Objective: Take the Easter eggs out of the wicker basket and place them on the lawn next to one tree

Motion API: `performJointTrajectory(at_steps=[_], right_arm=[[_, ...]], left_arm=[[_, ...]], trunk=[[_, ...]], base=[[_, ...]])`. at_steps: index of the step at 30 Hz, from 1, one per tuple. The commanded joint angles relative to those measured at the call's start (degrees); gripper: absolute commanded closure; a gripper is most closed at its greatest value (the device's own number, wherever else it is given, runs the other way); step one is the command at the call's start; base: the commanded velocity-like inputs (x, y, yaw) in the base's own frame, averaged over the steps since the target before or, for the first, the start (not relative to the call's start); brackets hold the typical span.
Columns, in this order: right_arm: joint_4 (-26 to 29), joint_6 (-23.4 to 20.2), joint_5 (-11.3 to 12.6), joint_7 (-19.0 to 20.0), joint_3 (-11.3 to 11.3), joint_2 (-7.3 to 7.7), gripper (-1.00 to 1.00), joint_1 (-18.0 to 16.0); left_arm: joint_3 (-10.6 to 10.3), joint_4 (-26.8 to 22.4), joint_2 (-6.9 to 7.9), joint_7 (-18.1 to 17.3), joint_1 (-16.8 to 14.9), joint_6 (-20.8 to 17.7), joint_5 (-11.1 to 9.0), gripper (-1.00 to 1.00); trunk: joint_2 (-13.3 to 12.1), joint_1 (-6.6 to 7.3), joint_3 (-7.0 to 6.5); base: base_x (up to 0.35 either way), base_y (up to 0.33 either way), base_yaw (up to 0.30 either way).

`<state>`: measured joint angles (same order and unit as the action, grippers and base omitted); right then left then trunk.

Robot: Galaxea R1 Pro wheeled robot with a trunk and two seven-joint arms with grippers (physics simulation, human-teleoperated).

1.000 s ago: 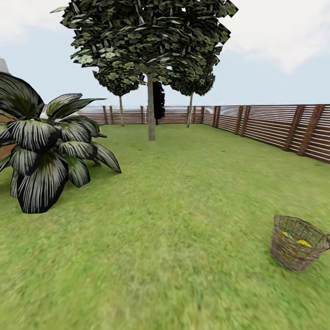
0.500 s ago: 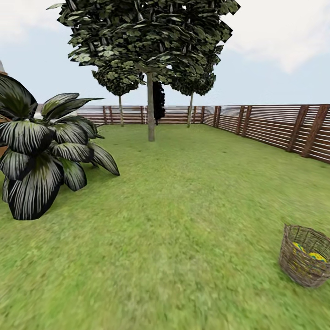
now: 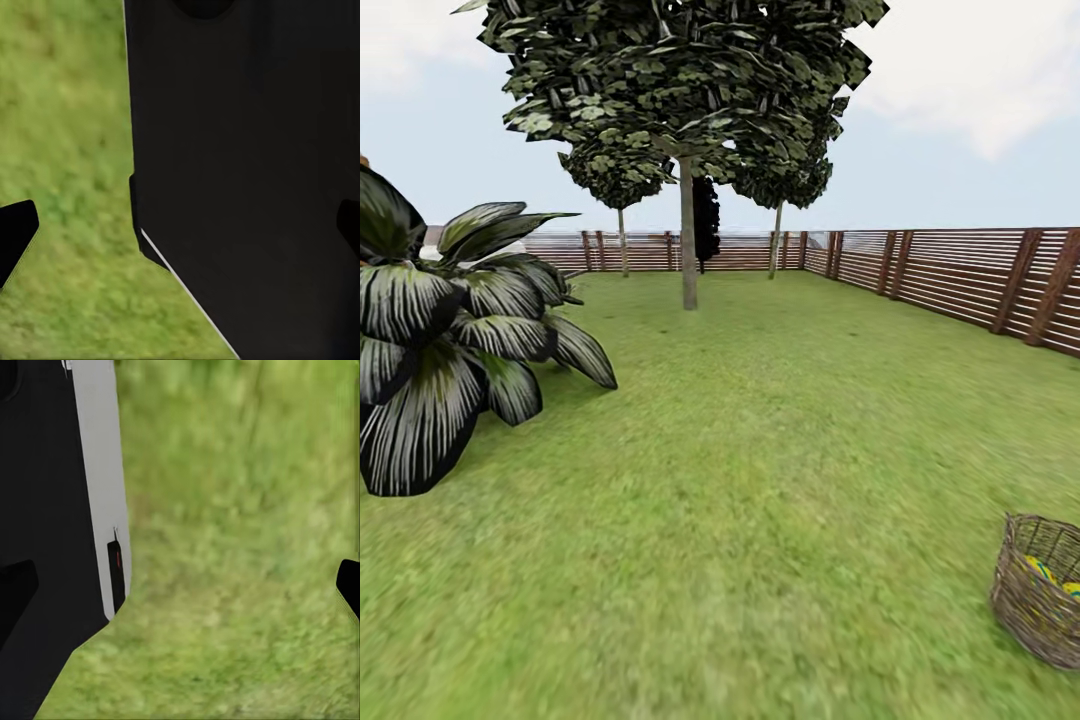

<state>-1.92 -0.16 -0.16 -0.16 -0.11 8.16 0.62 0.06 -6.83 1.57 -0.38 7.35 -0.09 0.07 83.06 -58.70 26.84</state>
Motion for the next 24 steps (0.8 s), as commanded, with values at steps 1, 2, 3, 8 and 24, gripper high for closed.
performJointTrajectory(at_steps=[1, 2, 3, 8, 24], right_arm=[[0.0, 0.0, 0.0, 0.0, 0.0, 0.01, -1.0, 0.0], [0.0, 0.0, 0.0, 0.0, 0.0, -0.02, -1.0, 0.0], [0.0, 0.0, 0.0, 0.0, 0.0, -0.01, -1.0, 0.0], [0.1, -0.1, 0.1, 0.0, -0.1, -0.45, -1.0, 0.0], [0.4, 0.0, 0.2, 0.1, 0.0, -3.19, -1.0, 0.0]], left_arm=[[0.0, -0.1, 0.01, 0.0, 0.0, 0.0, 0.1, -1.0], [-0.1, -0.1, 0.01, 0.0, 0.0, 0.0, 0.1, -1.0], [-0.1, -0.1, 0.01, 0.1, 0.0, 0.0, 0.1, -1.0], [0.1, -0.2, 0.14, 0.1, 0.0, 0.2, -0.2, -1.0], [0.0, -0.1, -0.63, 0.0, 0.0, -0.1, -0.3, -1.0]], trunk=[[0.0, -0.03, 0.03], [0.0, -0.03, 0.03], [0.0, -0.03, 0.03], [0.0, -0.03, 0.03], [0.0, -0.03, 0.03]], base=[[0.15, 0.0, 0.0], [0.077, 0.0, 0.0], [0.061, 0.0, 0.0], [0.016, 0.0, 0.0], [0.0, 0.0, 0.0]])
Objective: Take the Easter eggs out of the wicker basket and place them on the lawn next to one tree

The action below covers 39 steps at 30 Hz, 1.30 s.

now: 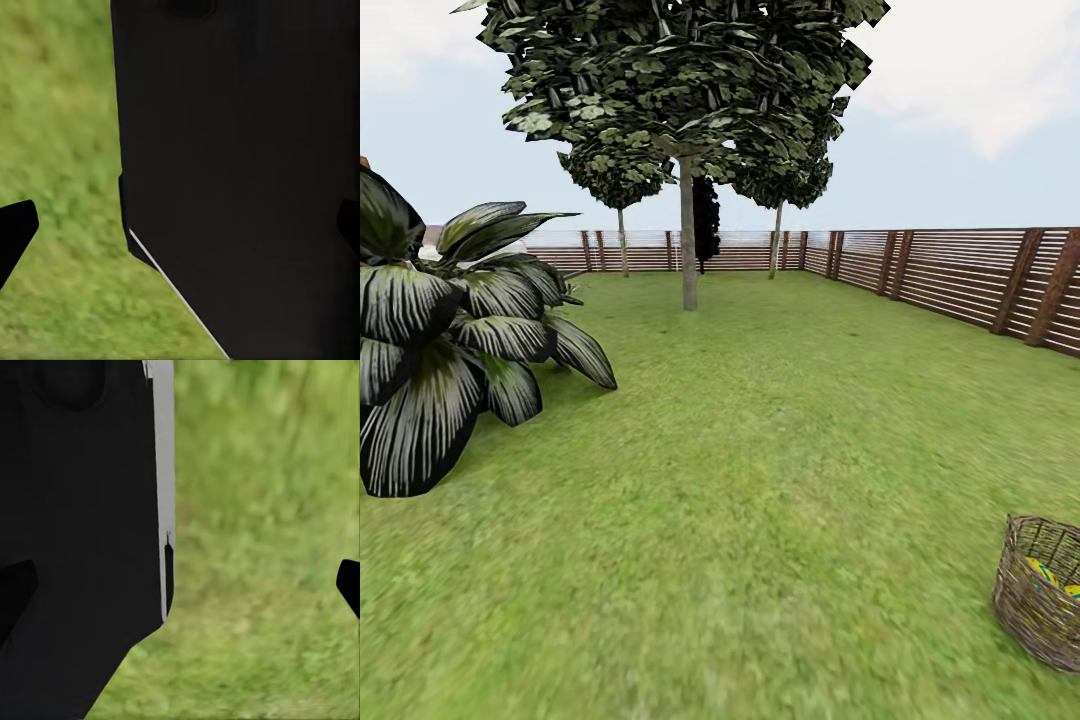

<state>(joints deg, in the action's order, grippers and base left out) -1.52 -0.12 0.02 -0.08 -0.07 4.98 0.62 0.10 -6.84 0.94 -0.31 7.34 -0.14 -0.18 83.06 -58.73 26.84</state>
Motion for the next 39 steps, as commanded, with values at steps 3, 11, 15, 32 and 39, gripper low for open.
performJointTrajectory(at_steps=[3, 11, 15, 32, 39], right_arm=[[2.2, 0.1, 0.2, -0.1, -0.4, -0.12, -1.0, 0.0], [8.1, -0.3, -0.6, 0.0, -0.1, -0.09, -1.0, 0.0], [23.0, -10.0, -1.5, -0.1, 0.1, -0.22, -1.0, 0.0], [52.7, -55.5, -4.7, -0.6, 0.2, -0.67, -1.0, -19.0], [52.6, -55.4, -4.6, -0.6, -0.1, -0.52, -1.0, -19.2]], left_arm=[[0.1, -0.4, -1.89, 0.6, 0.0, -0.1, -0.1, -1.0], [0.7, -5.5, -2.05, -0.1, 0.0, -1.1, -3.5, -1.0], [1.2, -17.7, 1.95, -0.7, -0.4, -14.9, -10.6, -1.0], [5.3, -37.3, 7.39, 8.3, -25.5, -50.3, -20.4, -1.0], [5.1, -37.0, 6.68, 7.9, -25.9, -50.9, -20.4, -1.0]], trunk=[[0.0, 0.0, 0.03], [0.0, 0.0, 0.03], [0.0, 0.0, 0.03], [0.0, 0.0, 0.03], [0.0, 0.0, 0.03]], base=[[0.0, 0.0, 0.0], [0.0, 0.0, 0.0], [0.0, 0.0, 0.0], [0.0, 0.0, 0.0], [0.0, 0.0, 0.0]])
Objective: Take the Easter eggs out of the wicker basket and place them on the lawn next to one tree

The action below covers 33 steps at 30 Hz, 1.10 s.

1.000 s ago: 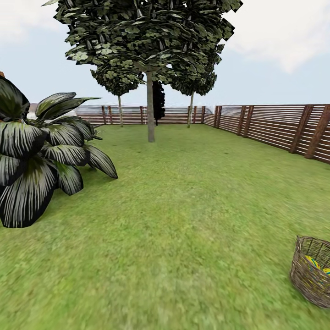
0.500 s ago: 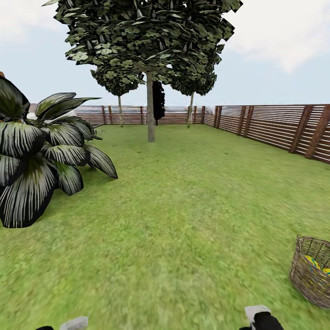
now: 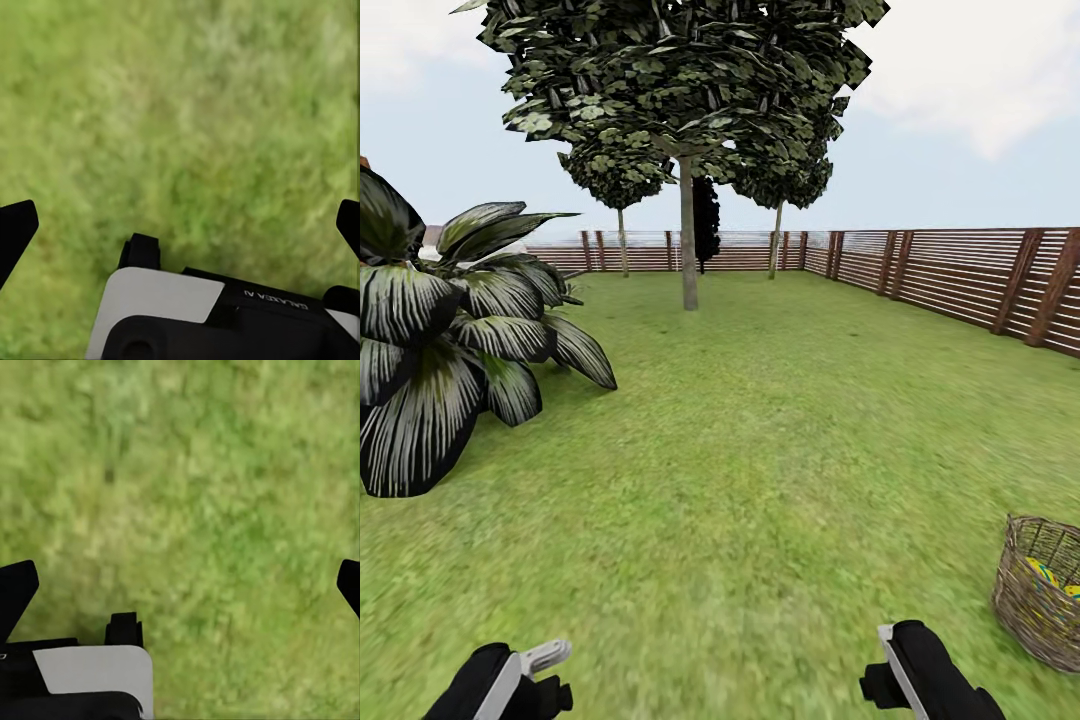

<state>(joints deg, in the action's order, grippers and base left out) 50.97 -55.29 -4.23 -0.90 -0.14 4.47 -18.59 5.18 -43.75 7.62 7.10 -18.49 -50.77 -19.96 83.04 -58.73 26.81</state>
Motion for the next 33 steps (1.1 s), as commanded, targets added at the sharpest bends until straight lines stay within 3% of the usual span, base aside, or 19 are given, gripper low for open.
performJointTrajectory(at_steps=[1, 4, 8, 33], right_arm=[[0.0, -0.2, -0.4, 0.2, 0.0, 0.07, -1.0, 0.0], [0.0, -0.1, -0.4, 0.1, 0.1, 0.16, -1.0, 0.0], [-0.5, 0.1, -0.6, 0.1, 0.4, 0.02, -1.0, 0.0], [-0.6, 0.1, -0.6, 0.1, 0.4, 0.19, -1.0, 0.0]], left_arm=[[0.0, -0.1, -0.04, 0.5, 0.0, -0.5, -0.6, -1.0], [0.0, -0.1, -0.55, 0.5, 0.0, -1.6, -0.6, -1.0], [0.1, 0.0, -2.56, 1.2, -0.1, -2.4, -0.4, -1.0], [0.1, 0.0, -2.88, 1.5, -0.1, -2.0, -0.3, -1.0]], trunk=[[0.0, 0.0, 0.07], [0.0, 0.0, 0.07], [0.0, 0.0, 0.03], [0.0, 0.0, -0.87]], base=[[0.0, 0.0, 0.0], [0.0, 0.0, 0.0], [0.0, 0.0, -0.027], [0.0, 0.0, -0.274]])
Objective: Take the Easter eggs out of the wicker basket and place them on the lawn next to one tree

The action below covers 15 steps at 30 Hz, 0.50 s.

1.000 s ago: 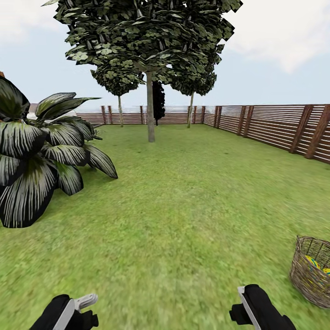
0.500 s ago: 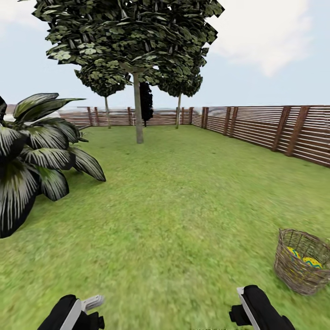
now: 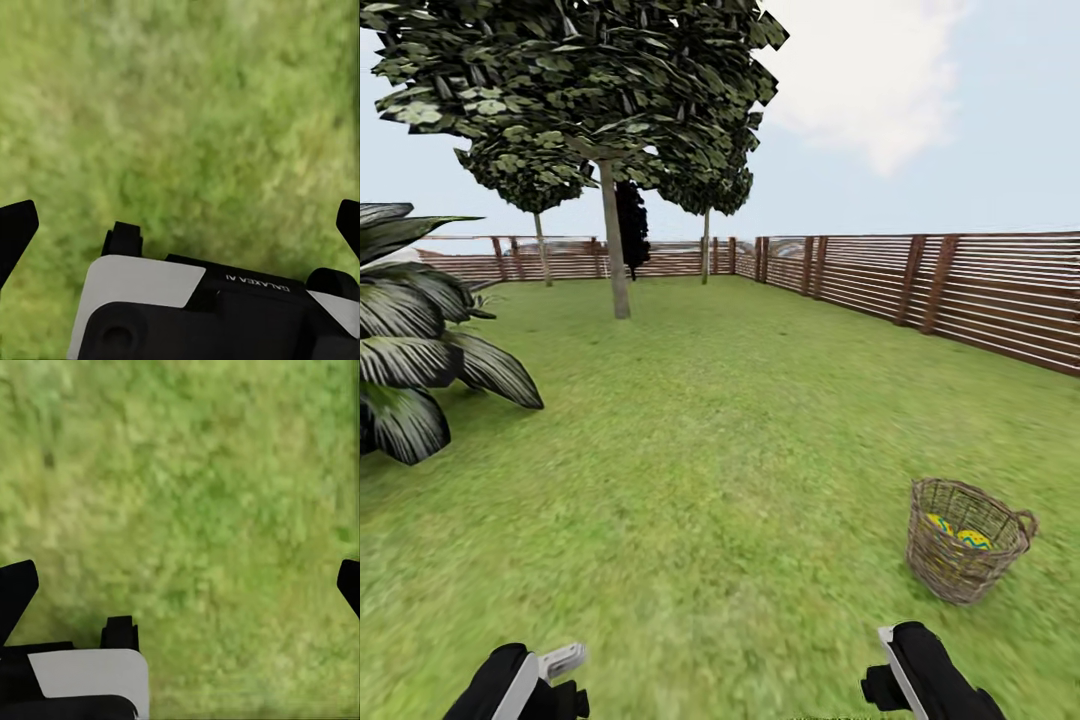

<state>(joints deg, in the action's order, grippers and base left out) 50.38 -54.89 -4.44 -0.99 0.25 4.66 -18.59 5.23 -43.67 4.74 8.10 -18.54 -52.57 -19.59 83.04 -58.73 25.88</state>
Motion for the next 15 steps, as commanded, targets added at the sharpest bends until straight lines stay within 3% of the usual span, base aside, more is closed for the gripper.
performJointTrajectory(at_steps=[1, 15], right_arm=[[0.0, -0.3, -0.4, 0.2, 0.0, 0.02, -1.0, 0.0], [-0.5, -0.2, -0.5, 0.2, 0.1, -0.03, -1.0, 0.0]], left_arm=[[0.0, -0.1, 0.0, 0.5, 0.0, -0.2, -0.6, -1.0], [0.0, -0.1, 0.0, 0.5, 0.0, -0.2, -0.6, -1.0]], trunk=[[0.0, 0.0, 0.03], [0.0, 0.0, -0.47]], base=[[0.0, 0.0, -0.289], [0.0, 0.0, -0.289]])
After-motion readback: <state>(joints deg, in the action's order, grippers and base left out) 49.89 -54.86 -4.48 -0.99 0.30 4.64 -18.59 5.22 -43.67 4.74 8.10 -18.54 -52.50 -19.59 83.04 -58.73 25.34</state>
